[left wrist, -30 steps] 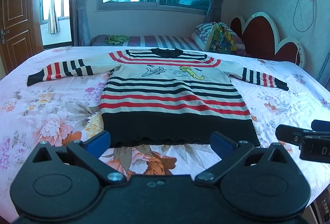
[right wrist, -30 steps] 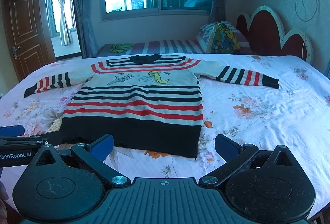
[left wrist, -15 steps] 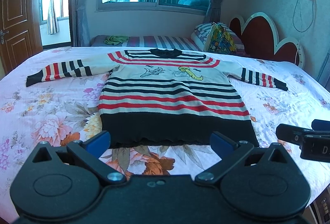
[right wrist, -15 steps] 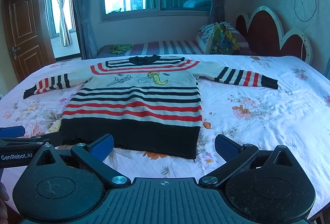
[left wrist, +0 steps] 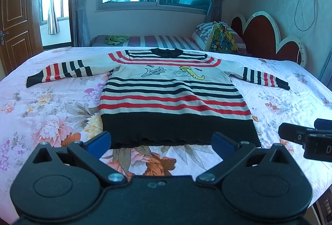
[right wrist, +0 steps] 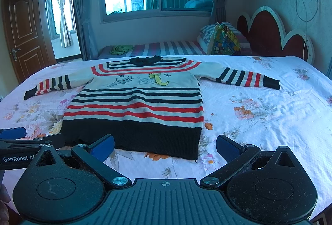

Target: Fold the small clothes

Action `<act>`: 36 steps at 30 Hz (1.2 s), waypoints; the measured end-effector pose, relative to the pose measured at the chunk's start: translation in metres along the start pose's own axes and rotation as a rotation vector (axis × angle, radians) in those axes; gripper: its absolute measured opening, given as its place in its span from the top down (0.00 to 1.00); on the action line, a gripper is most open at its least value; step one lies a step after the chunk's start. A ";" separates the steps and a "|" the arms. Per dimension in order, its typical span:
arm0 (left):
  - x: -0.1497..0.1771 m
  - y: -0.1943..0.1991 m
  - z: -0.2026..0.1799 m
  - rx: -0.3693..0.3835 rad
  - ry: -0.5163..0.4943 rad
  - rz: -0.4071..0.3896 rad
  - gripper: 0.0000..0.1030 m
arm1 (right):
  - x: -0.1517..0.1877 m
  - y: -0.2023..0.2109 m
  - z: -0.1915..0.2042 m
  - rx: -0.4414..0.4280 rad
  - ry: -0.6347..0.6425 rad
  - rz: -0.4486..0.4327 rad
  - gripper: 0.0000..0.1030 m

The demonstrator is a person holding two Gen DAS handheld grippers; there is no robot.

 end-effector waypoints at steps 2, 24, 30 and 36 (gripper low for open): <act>0.000 0.000 0.000 0.001 -0.001 0.000 0.01 | 0.000 0.000 0.000 0.000 -0.001 0.000 0.00; 0.003 0.001 -0.006 0.004 -0.028 0.011 0.01 | 0.000 -0.001 -0.002 -0.008 -0.010 0.002 0.00; 0.004 -0.001 -0.006 0.007 -0.031 0.018 0.01 | 0.002 -0.002 -0.004 -0.007 -0.016 0.005 0.00; 0.004 -0.002 -0.006 0.014 -0.044 0.022 0.01 | 0.002 -0.003 -0.007 0.003 -0.033 0.006 0.00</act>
Point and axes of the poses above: each gripper's, at about its wrist camera, not at the fingertips, and y roughly against the way its jaws point, z to its left, x to its underside, the point moved 2 cm from there along -y, roughly the way its jaws point, and after that the axes turned 2 degrees about x, right-handed, at the moved point
